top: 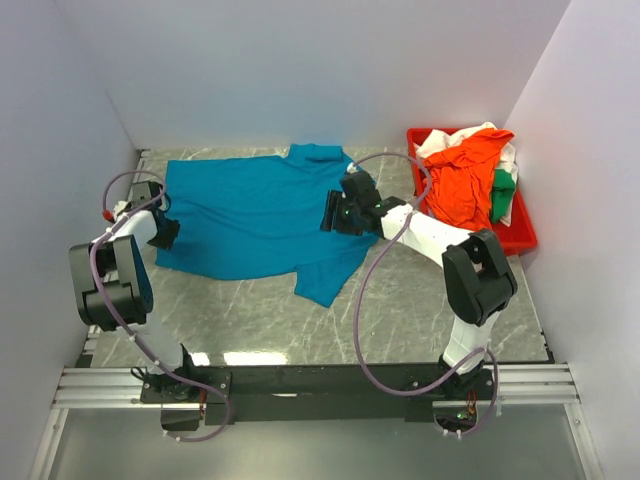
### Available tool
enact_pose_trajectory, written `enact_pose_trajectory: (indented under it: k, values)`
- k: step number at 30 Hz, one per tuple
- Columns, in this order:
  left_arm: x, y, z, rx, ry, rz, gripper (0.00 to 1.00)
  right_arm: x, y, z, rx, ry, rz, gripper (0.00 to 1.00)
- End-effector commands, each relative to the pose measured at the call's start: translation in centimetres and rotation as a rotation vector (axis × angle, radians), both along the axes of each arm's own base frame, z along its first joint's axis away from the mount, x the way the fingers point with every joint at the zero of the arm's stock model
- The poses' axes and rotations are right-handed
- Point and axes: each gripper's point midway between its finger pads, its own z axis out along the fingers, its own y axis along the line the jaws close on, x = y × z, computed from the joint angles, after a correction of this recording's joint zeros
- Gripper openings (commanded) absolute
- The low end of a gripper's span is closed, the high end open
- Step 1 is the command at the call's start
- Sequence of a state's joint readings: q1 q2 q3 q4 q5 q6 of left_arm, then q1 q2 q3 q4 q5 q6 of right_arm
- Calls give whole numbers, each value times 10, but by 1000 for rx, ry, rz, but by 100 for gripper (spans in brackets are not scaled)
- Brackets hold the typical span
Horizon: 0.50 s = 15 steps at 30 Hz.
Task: Fold and stack the t-shirts
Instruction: Flatten the tshirt out
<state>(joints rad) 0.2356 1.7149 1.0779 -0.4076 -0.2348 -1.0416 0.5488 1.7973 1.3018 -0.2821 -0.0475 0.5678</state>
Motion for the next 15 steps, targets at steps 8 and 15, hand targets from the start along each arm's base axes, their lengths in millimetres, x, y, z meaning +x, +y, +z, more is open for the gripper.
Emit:
enact_pose_trajectory:
  k: [8,15]
  values:
    - [-32,-1,-10,67,64,55,34,-4,12,7,45,-72,34,64]
    - [-59,-3,-15,72,94,90,33,-7,8,2,40,-66,44,64]
